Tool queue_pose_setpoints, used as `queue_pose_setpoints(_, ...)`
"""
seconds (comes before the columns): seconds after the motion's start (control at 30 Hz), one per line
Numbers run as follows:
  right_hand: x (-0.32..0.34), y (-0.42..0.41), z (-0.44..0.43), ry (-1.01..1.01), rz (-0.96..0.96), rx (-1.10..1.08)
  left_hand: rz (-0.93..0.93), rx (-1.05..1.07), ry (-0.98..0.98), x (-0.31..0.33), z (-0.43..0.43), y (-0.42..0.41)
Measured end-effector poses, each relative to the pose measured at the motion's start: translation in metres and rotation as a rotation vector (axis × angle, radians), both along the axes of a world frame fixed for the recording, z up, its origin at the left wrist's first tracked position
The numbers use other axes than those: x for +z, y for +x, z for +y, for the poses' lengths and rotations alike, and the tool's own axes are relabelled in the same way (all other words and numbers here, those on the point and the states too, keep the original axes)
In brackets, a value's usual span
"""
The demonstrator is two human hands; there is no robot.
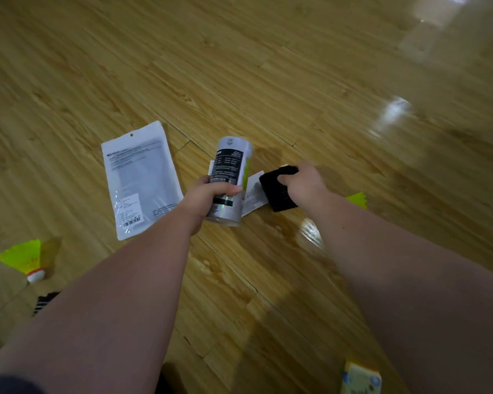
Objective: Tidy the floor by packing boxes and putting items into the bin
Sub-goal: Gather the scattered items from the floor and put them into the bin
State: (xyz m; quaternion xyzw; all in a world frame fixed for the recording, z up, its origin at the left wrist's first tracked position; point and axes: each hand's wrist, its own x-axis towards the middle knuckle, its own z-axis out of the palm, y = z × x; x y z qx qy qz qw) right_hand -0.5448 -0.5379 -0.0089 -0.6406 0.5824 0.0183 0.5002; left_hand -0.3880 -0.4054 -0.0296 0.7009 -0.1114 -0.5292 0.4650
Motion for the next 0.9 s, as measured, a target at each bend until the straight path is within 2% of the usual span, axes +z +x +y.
queue_pose_setpoints(0.13,0.018,-0.026,0.006,-0.07,-0.268,-0.271,-0.013,-0.042,-0.037,-0.005,-0.013,-0.003)
queue_pose_setpoints(0.27,0.039,-0.07,0.017,-0.003,-0.485,-0.569,-0.091,-0.335,-0.007,-0.001,-0.038,-0.015)
queue_pose_setpoints(0.33,0.037,-0.089,0.022,0.083,-0.484,-0.683,-0.121,-0.428,0.034,-0.003,-0.049,-0.024)
queue_pose_setpoints(0.43,0.023,-0.104,0.025,0.21,-0.446,-0.803,-0.183,-0.459,0.083,-0.006,-0.061,-0.031)
queue_pose_setpoints(0.6,0.004,-0.11,0.018,0.334,-0.382,-0.844,-0.3,-0.501,0.258,-0.016,-0.066,-0.045)
queue_pose_setpoints(0.73,-0.004,-0.104,0.013,0.276,-0.37,-0.83,-0.211,-0.425,0.193,-0.016,-0.067,-0.051)
queue_pose_setpoints(0.83,0.002,-0.104,0.013,0.357,-0.438,-0.935,-0.233,-0.375,0.167,-0.009,-0.067,-0.058)
queue_pose_setpoints(0.9,0.005,-0.111,0.014,0.323,-0.459,-0.911,-0.253,-0.305,0.109,-0.001,-0.071,-0.064)
